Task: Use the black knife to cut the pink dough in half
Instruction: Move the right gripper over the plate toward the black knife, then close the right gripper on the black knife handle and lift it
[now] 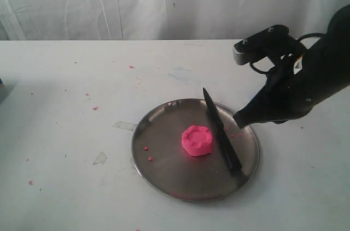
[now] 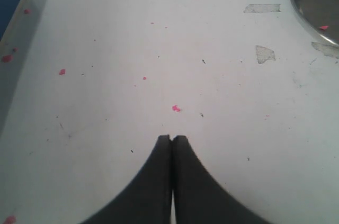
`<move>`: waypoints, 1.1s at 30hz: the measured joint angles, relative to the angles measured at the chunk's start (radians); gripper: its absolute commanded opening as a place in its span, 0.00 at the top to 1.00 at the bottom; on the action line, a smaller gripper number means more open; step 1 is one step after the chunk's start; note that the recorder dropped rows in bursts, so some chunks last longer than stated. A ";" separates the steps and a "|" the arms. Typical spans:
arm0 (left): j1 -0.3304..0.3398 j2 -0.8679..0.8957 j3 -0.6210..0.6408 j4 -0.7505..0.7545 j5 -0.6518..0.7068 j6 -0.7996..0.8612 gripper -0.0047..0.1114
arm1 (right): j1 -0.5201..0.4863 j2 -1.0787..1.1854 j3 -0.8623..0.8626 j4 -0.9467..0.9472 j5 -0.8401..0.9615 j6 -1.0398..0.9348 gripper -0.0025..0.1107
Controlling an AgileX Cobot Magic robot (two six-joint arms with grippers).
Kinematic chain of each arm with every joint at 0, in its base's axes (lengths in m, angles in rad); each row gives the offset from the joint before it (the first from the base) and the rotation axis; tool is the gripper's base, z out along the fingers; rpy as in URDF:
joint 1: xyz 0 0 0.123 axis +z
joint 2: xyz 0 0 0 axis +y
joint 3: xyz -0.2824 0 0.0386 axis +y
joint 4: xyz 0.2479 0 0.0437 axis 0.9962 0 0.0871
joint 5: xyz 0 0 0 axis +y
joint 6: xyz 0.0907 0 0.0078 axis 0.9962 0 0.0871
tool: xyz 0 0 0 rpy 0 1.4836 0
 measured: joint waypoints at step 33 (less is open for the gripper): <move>-0.098 0.000 0.002 0.000 -0.097 0.000 0.96 | 0.033 0.347 -0.004 0.176 -0.258 -0.135 0.61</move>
